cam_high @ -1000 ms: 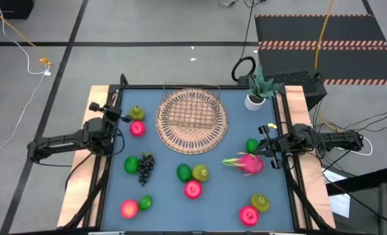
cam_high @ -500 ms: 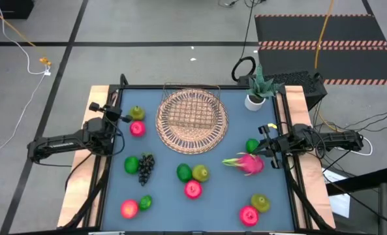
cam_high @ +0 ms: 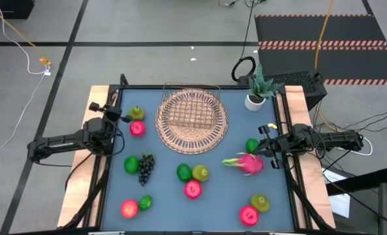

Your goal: Build produce basket

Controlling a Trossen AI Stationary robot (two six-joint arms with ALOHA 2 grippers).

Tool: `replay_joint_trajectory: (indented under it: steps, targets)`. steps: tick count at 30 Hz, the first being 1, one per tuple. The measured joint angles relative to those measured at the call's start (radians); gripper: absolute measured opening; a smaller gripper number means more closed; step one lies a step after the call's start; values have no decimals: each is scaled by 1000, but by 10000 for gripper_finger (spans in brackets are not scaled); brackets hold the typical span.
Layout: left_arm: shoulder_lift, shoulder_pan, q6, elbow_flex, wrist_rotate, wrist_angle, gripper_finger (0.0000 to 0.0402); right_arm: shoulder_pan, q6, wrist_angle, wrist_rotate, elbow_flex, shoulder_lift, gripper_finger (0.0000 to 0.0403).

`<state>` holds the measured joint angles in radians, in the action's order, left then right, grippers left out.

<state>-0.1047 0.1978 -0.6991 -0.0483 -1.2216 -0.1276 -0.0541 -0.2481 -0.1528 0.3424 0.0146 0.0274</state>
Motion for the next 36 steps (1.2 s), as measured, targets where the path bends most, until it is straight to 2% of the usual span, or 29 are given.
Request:
replay_joint_trajectory:
  steps: [36]
  targets:
    - [0,0,0,0,0,0,44,0,0,0,0,0,0,13]
